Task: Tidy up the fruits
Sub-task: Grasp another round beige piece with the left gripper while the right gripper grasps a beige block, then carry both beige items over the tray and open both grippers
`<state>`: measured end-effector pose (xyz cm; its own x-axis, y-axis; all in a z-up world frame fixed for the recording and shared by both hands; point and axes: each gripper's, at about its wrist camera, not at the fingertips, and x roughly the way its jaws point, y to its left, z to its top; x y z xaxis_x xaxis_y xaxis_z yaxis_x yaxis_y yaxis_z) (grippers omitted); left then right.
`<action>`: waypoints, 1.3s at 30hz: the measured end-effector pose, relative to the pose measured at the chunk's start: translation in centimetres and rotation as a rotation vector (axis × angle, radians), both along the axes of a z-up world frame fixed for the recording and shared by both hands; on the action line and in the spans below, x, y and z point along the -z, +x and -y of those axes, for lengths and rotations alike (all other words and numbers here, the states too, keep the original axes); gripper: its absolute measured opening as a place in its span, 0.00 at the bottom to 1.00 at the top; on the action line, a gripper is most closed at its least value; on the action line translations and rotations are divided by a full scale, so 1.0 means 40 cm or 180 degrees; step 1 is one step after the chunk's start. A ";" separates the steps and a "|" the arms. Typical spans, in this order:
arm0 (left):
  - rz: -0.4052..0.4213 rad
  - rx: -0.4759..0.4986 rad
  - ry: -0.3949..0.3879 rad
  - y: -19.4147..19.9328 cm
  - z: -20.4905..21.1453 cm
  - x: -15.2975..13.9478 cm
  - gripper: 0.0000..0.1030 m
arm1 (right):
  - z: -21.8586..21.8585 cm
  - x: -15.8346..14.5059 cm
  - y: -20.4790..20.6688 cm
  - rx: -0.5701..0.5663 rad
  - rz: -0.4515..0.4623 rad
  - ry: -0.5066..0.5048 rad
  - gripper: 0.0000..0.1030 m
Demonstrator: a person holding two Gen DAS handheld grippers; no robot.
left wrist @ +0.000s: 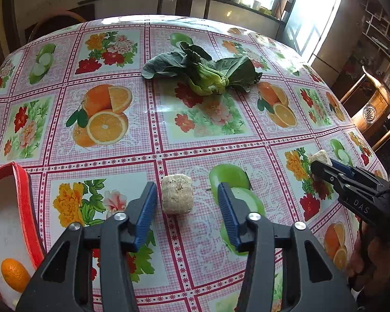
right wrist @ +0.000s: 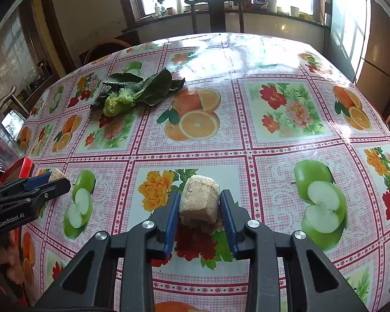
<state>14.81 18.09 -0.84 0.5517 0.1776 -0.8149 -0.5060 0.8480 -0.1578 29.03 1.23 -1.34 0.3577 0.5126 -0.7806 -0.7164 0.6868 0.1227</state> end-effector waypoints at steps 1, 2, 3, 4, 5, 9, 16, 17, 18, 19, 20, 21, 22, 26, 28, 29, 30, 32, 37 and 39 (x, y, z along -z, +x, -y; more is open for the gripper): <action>-0.0010 -0.0005 0.0012 0.001 -0.002 0.000 0.22 | 0.002 -0.001 -0.005 -0.0012 -0.0007 0.0013 0.31; 0.0003 0.0014 -0.0024 -0.002 -0.004 0.000 0.20 | 0.005 -0.003 -0.012 -0.0027 -0.0017 0.0030 0.31; 0.0022 0.0033 -0.0054 -0.006 -0.005 -0.001 0.20 | 0.007 -0.005 -0.021 -0.0045 -0.0020 0.0051 0.31; 0.0024 0.0044 -0.0053 -0.012 -0.002 -0.002 0.20 | 0.011 -0.009 -0.033 -0.0064 -0.0021 0.0072 0.31; 0.0032 0.0055 -0.0052 -0.020 0.004 -0.003 0.20 | 0.015 -0.013 -0.045 -0.0090 -0.0027 0.0097 0.31; 0.0122 0.0074 -0.0109 -0.067 0.029 -0.014 0.20 | 0.030 -0.031 -0.108 -0.0227 -0.0089 0.0211 0.31; 0.0371 0.0032 -0.0166 -0.187 0.078 -0.056 0.20 | 0.045 -0.057 -0.227 -0.0479 -0.0151 0.0354 0.31; 0.0401 0.0023 -0.0166 -0.203 0.085 -0.061 0.20 | 0.047 -0.061 -0.243 -0.0508 -0.0159 0.0370 0.31; 0.0433 0.0015 -0.0170 -0.217 0.090 -0.067 0.20 | 0.048 -0.064 -0.258 -0.0539 -0.0170 0.0385 0.31; 0.0457 0.0004 -0.0167 -0.232 0.094 -0.072 0.20 | 0.048 -0.067 -0.272 -0.0572 -0.0184 0.0402 0.31; 0.0474 -0.0010 -0.0157 -0.249 0.100 -0.076 0.20 | 0.047 -0.070 -0.287 -0.0602 -0.0195 0.0418 0.31; 0.0491 -0.0031 -0.0146 -0.261 0.105 -0.078 0.20 | 0.047 -0.073 -0.302 -0.0634 -0.0200 0.0433 0.31; 0.0513 -0.0056 -0.0145 -0.278 0.110 -0.080 0.20 | 0.045 -0.076 -0.316 -0.0667 -0.0205 0.0446 0.31; 0.0599 -0.0151 -0.0179 -0.340 0.115 -0.085 0.20 | 0.037 -0.089 -0.373 -0.0797 -0.0221 0.0491 0.31; 0.0619 -0.0193 -0.0181 -0.370 0.119 -0.090 0.20 | 0.032 -0.097 -0.398 -0.0858 -0.0227 0.0525 0.31; 0.0625 -0.0216 -0.0169 -0.385 0.118 -0.092 0.20 | 0.030 -0.102 -0.410 -0.0886 -0.0227 0.0543 0.31; 0.0638 -0.0237 -0.0163 -0.400 0.117 -0.094 0.20 | 0.028 -0.107 -0.422 -0.0915 -0.0225 0.0558 0.31; 0.0657 -0.0282 -0.0150 -0.429 0.114 -0.098 0.20 | 0.022 -0.118 -0.444 -0.0964 -0.0218 0.0583 0.31; 0.0710 -0.0389 -0.0072 -0.499 0.104 -0.116 0.20 | 0.003 -0.141 -0.496 -0.1103 -0.0187 0.0636 0.31; 0.0718 -0.0428 -0.0005 -0.522 0.101 -0.123 0.20 | -0.007 -0.148 -0.514 -0.1164 -0.0193 0.0653 0.31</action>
<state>-6.08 14.07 4.08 0.6910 0.2606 -0.6742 -0.5661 0.7751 -0.2806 8.46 1.52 4.59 0.0800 0.7442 -0.6631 -0.8957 0.3456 0.2798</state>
